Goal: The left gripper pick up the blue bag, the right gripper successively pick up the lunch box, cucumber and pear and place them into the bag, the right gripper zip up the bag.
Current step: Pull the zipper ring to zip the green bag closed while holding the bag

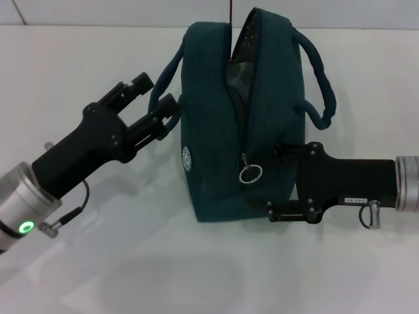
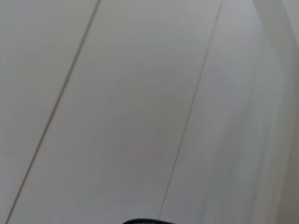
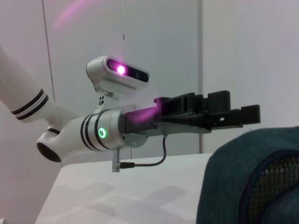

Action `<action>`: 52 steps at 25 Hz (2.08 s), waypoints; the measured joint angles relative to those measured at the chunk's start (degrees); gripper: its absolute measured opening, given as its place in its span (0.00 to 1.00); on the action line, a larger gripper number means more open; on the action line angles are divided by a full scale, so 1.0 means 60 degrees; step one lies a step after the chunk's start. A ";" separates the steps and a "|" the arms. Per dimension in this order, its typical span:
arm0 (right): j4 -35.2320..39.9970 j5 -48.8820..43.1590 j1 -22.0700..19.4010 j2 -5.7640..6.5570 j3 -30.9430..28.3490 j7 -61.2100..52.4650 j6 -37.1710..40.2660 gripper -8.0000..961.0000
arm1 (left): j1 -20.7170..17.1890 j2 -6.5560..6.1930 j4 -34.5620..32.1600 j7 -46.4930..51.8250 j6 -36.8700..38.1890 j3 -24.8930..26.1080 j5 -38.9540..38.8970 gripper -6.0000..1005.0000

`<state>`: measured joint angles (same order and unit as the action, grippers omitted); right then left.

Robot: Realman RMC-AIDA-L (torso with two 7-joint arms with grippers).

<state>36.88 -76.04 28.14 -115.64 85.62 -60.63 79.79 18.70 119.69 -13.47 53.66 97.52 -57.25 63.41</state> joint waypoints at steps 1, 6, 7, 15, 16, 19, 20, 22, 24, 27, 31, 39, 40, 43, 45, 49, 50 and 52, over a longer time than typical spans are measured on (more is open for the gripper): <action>0.0043 0.0000 -0.0015 -0.0001 0.0000 0.0005 0.0015 0.73 | -0.0054 -0.0003 0.0010 0.0003 0.0017 -0.0001 0.0000 0.68; 0.0139 -0.0040 -0.0040 0.0007 -0.0029 0.0080 -0.0078 0.73 | -0.0716 0.0052 0.0088 -0.0654 0.0029 -0.0045 0.0007 0.76; 0.0139 -0.0042 -0.0035 0.0007 -0.0035 0.0101 -0.0084 0.73 | -0.0824 0.0068 0.0117 -0.0740 0.0034 -0.0051 0.0008 0.76; 0.0139 -0.0153 0.0025 -0.0001 -0.0075 0.0187 -0.0194 0.73 | -0.1086 0.0037 0.0558 -0.1069 -0.0148 -0.0335 0.0145 0.76; 0.0139 -0.0130 0.0025 0.0000 -0.0095 0.0198 -0.0220 0.73 | -0.1149 0.0037 0.0564 -0.1232 -0.0221 -0.0478 0.0160 0.76; 0.0218 -0.0067 0.0026 -0.0037 -0.0108 0.0267 -0.0382 0.73 | -0.1212 0.0035 0.0568 -0.1529 -0.0510 -0.1037 0.0162 0.76; 0.0250 -0.0056 0.0027 -0.0047 -0.0107 0.0278 -0.0423 0.73 | -0.1199 0.0034 0.0619 -0.1552 -0.0626 -0.1226 0.0162 0.76; 0.0338 0.0039 0.0028 -0.0065 -0.0102 0.0287 -0.0579 0.73 | -0.1158 0.0033 0.0739 -0.1577 -0.0774 -0.1393 0.0164 0.76; 0.0371 0.0235 0.0037 -0.0069 -0.0099 0.0311 -0.0787 0.73 | -0.1110 0.0042 0.0892 -0.1664 -0.1019 -0.1455 0.0167 0.76; 0.0333 0.0654 0.0079 -0.0069 -0.0085 0.0449 -0.1043 0.73 | -0.1082 0.0085 0.0944 -0.1834 -0.1447 -0.1752 0.0166 0.76; 0.0251 0.1058 0.0195 -0.0066 -0.0049 0.0530 -0.1204 0.73 | -0.0781 0.0122 0.1145 -0.1881 -0.1871 -0.2131 0.0106 0.76; 0.0006 0.1257 0.0582 -0.0091 0.0037 0.0459 -0.1215 0.73 | 0.0078 0.0148 0.1654 -0.1889 -0.2429 -0.2101 -0.0285 0.76; -0.0033 0.1308 0.0619 -0.0091 0.0053 0.0456 -0.1216 0.73 | 0.0157 0.0150 0.1656 -0.1889 -0.2492 -0.2101 -0.0392 0.76; -0.0149 0.1426 0.0720 -0.0092 0.0097 0.0451 -0.1218 0.73 | 0.0349 0.0151 0.1659 -0.1858 -0.2646 -0.2102 -0.0583 0.76; -0.0263 0.1451 0.0858 -0.0087 0.0111 0.0454 -0.1323 0.73 | 0.0496 0.0150 0.1659 -0.1828 -0.2806 -0.2116 -0.0602 0.76; -0.0341 0.1456 0.0972 -0.0080 0.0112 0.0454 -0.1421 0.73 | 0.0731 0.0149 0.1659 -0.1668 -0.2973 -0.2166 -0.0531 0.76; -0.0347 0.1458 0.0994 -0.0082 0.0113 0.0466 -0.1432 0.73 | 0.0777 0.0149 0.1662 -0.1586 -0.2995 -0.2169 -0.0498 0.76; -0.0353 0.1460 0.1014 -0.0088 0.0115 0.0493 -0.1446 0.73 | 0.0907 0.0149 0.1669 -0.1374 -0.3050 -0.2174 -0.0421 0.76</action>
<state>34.77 -67.28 34.22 -116.17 86.31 -57.67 71.12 24.14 120.58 -3.45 45.42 79.22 -70.29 60.89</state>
